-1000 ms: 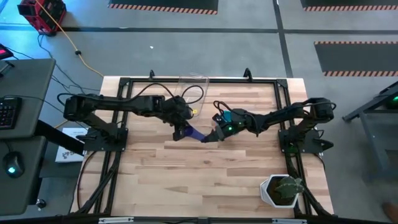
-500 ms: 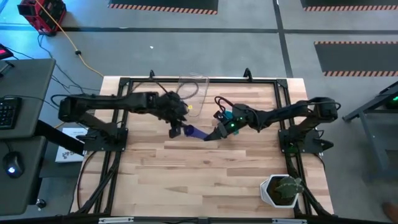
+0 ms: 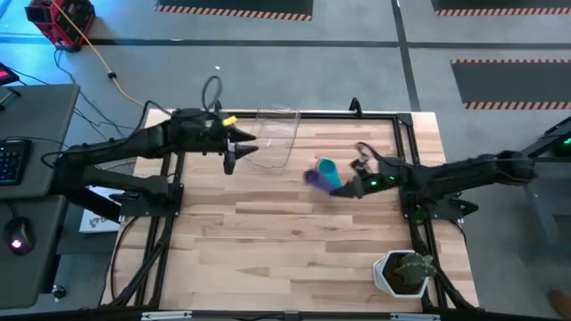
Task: Nest measuring cups in basket
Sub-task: Put the purple measuring cup on top of the light blue measuring cup
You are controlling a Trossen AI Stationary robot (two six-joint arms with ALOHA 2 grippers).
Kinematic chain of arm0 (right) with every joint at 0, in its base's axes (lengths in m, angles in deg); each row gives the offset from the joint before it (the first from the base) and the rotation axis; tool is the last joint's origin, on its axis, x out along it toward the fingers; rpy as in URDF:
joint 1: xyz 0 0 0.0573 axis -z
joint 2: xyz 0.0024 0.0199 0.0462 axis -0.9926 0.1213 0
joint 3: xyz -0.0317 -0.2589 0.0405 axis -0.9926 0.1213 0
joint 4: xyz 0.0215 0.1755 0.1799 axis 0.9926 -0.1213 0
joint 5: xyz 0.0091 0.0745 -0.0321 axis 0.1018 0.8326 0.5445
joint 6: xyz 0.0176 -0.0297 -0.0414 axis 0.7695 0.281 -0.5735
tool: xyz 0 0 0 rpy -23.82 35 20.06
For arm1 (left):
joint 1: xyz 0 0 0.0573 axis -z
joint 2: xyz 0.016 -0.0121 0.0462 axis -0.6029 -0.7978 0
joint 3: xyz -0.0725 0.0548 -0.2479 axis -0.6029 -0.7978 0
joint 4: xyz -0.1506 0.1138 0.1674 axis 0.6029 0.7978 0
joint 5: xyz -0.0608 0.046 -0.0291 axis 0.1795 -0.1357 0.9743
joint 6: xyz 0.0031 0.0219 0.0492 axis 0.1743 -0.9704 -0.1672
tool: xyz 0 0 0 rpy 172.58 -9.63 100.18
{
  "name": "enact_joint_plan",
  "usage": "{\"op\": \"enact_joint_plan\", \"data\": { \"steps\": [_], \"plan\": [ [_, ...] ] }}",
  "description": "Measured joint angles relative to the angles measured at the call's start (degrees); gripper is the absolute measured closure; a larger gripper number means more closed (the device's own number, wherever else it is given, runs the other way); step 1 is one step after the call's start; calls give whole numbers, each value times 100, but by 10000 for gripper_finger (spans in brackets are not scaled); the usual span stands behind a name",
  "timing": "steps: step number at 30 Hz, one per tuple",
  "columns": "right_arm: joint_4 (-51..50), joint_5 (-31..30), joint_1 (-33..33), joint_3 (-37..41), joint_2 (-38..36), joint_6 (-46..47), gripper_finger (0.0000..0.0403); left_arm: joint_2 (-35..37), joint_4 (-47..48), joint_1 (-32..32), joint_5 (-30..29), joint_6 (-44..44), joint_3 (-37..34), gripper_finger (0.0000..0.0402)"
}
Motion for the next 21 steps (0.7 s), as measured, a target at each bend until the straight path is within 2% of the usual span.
{"op": "enact_joint_plan", "data": {
  "steps": [4, 7, 13, 18, 21],
  "plan": [
    [-44, -2055, -287, 663, -728, 645, 402, 128, -1385, 49, -9, 555, -624, 232],
    [-135, -2754, -410, 888, -794, 837, 402, 129, -1953, 62, 12, 982, -937, 232],
    [-108, -2751, -435, 791, -413, 894, 402, 128, -2094, 79, -7, 1245, -1159, 232],
    [-109, -2391, -438, 683, 50, 1181, 402, 130, -2116, 77, -116, 1231, -1165, 232],
    [-59, -2394, -435, 628, 264, 1193, 402, 130, -2118, 77, -148, 1214, -1166, 232]
  ]
}}
